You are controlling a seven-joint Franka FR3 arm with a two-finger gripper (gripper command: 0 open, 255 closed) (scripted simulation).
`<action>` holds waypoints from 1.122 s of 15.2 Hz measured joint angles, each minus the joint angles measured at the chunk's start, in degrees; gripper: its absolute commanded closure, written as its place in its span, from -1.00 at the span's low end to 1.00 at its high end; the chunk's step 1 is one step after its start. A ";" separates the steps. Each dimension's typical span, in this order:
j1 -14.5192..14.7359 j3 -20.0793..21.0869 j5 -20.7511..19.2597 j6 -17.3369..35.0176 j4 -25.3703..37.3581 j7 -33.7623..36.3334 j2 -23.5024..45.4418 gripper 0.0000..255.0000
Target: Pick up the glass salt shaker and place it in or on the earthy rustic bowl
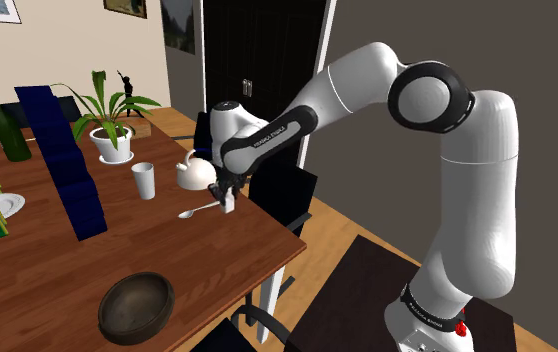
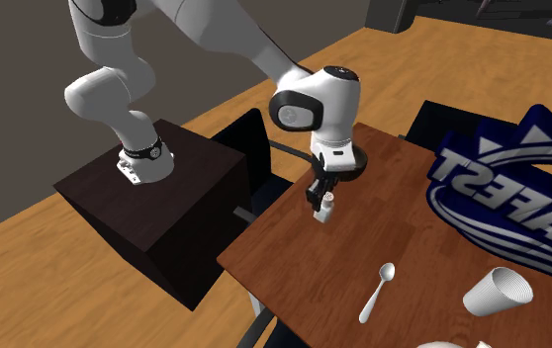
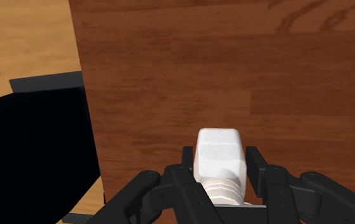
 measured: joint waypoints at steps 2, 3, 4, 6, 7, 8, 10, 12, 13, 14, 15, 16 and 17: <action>-0.09 0.12 0.27 -1.08 0.31 -0.32 -0.79 1.00; 0.26 0.28 0.28 -1.39 0.09 0.15 -1.24 1.00; 0.80 0.46 0.18 -1.63 0.39 0.86 -1.08 1.00; 2.66 1.09 -0.17 -2.23 0.72 3.40 -0.94 1.00; 3.62 1.38 -0.31 -3.17 2.21 4.52 -0.22 1.00; 4.56 1.69 -0.52 -3.05 1.64 5.93 -0.47 1.00; 6.46 2.25 -0.91 -3.99 3.24 8.39 0.61 1.00; 8.20 2.80 -1.12 -5.35 5.11 10.46 1.47 1.00; 9.16 3.13 -1.25 -5.59 4.79 11.80 1.15 1.00; 10.10 3.40 -1.41 -6.19 5.78 12.95 1.73 1.00; 11.16 3.69 -1.57 -6.99 7.06 14.17 2.43 1.00; 11.93 3.93 -1.66 -7.61 7.87 15.07 2.78 1.00; 12.93 4.19 -1.75 -8.72 9.54 16.12 3.53 1.00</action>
